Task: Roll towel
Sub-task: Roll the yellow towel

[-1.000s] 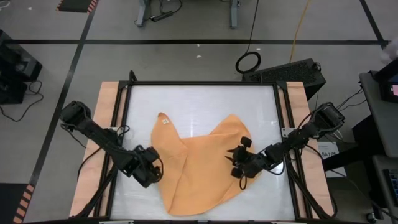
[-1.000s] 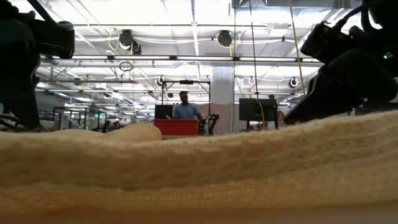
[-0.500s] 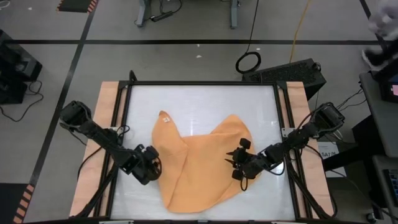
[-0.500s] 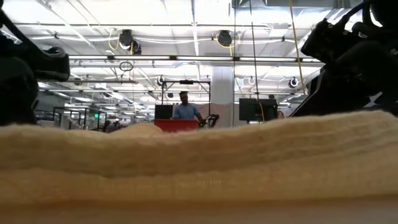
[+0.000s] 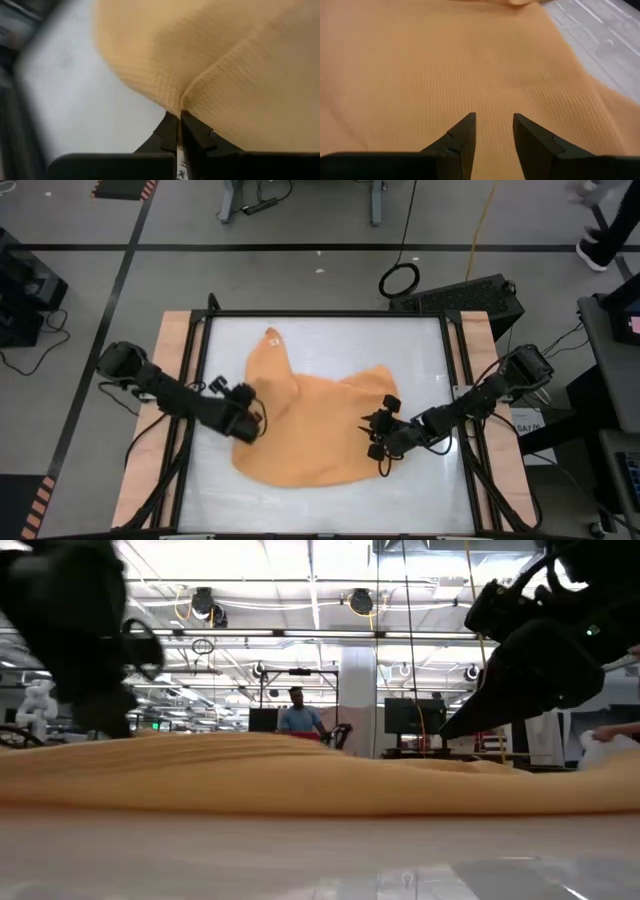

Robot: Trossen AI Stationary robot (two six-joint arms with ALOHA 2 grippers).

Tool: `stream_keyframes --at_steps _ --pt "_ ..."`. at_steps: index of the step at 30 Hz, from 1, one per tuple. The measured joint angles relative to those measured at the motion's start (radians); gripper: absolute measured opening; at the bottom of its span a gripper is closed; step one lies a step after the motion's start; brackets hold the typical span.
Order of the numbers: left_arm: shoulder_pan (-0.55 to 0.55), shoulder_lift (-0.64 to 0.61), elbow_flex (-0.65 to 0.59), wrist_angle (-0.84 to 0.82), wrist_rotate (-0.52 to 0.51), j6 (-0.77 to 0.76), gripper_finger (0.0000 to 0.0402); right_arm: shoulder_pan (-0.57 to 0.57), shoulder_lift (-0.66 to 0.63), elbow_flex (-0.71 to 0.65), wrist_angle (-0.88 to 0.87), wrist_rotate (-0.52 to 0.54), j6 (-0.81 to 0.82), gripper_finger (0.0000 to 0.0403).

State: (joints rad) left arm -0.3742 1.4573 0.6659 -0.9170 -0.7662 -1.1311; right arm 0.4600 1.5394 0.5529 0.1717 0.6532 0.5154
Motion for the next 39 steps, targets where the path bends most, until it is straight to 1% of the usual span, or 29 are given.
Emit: stream_keyframes --at_steps 3,6,8,10,14,16,18,20,22,25,27,31,34,35,37,39 --pt "0.099 0.000 0.064 -0.023 -0.127 0.116 0.0009 -0.010 0.000 0.000 -0.048 -0.041 0.050 0.0121" --pt "0.198 -0.001 0.132 0.005 -0.228 0.296 0.0010 -0.016 0.000 0.000 -0.069 -0.149 0.099 0.0121" --pt "0.264 -0.001 0.171 0.059 -0.295 0.427 0.0010 -0.016 0.000 0.000 -0.069 -0.219 0.139 0.0121" --pt "0.328 -0.001 0.198 0.130 -0.331 0.575 0.0010 -0.015 0.000 0.000 -0.069 -0.266 0.183 0.0121" --pt "0.432 -0.001 0.222 0.349 -0.323 0.871 0.0010 0.001 0.000 0.000 -0.070 -0.283 0.245 0.0121" --pt "0.472 -0.001 0.222 0.472 -0.265 0.996 0.0010 0.007 0.003 0.000 -0.066 -0.282 0.259 0.0121" --pt "0.502 -0.001 0.222 0.577 -0.195 1.090 0.0010 0.007 0.016 0.000 -0.060 -0.283 0.270 0.0121" --pt "0.524 -0.001 0.222 0.649 -0.135 1.139 0.0011 0.007 0.035 0.000 -0.046 -0.273 0.272 0.0121" --pt "0.536 -0.001 0.222 0.672 -0.106 1.140 0.0011 0.007 0.059 0.000 -0.018 -0.225 0.267 0.0121" --pt "0.539 -0.001 0.222 0.660 -0.105 1.139 0.0011 0.001 0.094 0.000 0.019 -0.165 0.255 0.0120" --pt "0.538 -0.001 0.222 0.657 -0.106 1.140 0.0011 -0.010 0.128 0.000 0.056 -0.163 0.253 0.0112" --pt "0.539 -0.001 0.222 0.649 -0.100 1.143 0.0011 -0.027 0.204 0.005 0.212 -0.244 0.224 0.0068" --pt "0.538 -0.001 0.222 0.644 -0.053 1.177 0.0011 -0.029 0.257 0.005 0.353 -0.334 0.202 0.0021" --pt "0.537 -0.001 0.222 0.643 -0.044 1.190 0.0012 -0.029 0.273 0.009 0.389 -0.354 0.195 0.0011" --pt "0.529 -0.001 0.222 0.643 -0.040 1.199 0.0022 -0.029 0.294 0.023 0.429 -0.375 0.183 0.0007" --pt "0.522 -0.023 0.221 0.627 -0.035 1.204 0.0049 -0.029 0.306 0.046 0.432 -0.377 0.180 0.0014"
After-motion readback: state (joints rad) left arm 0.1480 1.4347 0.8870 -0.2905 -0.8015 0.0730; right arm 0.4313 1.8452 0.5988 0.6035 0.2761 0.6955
